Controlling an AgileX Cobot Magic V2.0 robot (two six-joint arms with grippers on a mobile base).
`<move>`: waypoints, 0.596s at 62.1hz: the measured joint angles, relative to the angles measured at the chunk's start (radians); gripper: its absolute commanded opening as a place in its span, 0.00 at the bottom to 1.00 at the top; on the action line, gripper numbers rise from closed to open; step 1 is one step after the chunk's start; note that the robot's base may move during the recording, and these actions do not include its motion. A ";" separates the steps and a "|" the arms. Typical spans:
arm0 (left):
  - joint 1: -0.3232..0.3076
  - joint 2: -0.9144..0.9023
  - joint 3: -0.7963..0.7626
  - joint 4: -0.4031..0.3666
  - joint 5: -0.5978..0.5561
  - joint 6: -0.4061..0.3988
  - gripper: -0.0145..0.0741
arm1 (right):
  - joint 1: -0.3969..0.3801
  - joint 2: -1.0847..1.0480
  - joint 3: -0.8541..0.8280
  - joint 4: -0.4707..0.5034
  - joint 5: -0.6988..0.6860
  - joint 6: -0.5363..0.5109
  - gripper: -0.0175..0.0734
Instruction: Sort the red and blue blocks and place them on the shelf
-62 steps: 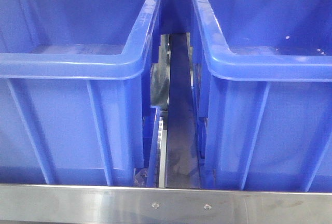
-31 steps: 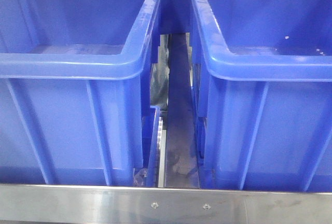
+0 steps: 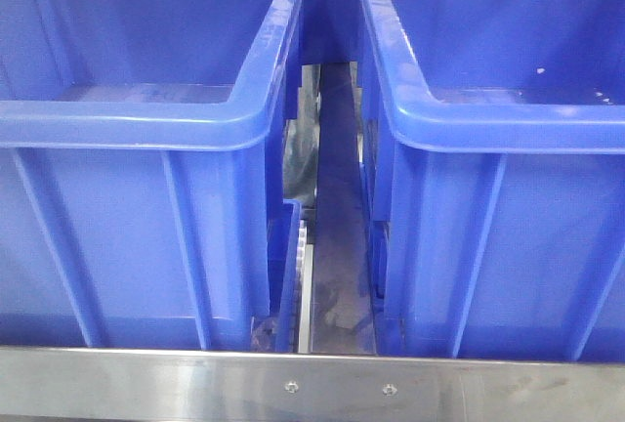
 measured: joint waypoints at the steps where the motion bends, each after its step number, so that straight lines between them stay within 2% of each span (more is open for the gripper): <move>1: 0.000 0.000 0.000 0.000 0.000 0.000 0.30 | 0.000 0.000 0.000 0.000 0.000 0.000 0.25; 37: 0.000 0.000 0.000 0.000 0.000 0.000 0.30 | 0.000 0.000 0.000 0.000 0.000 0.003 0.25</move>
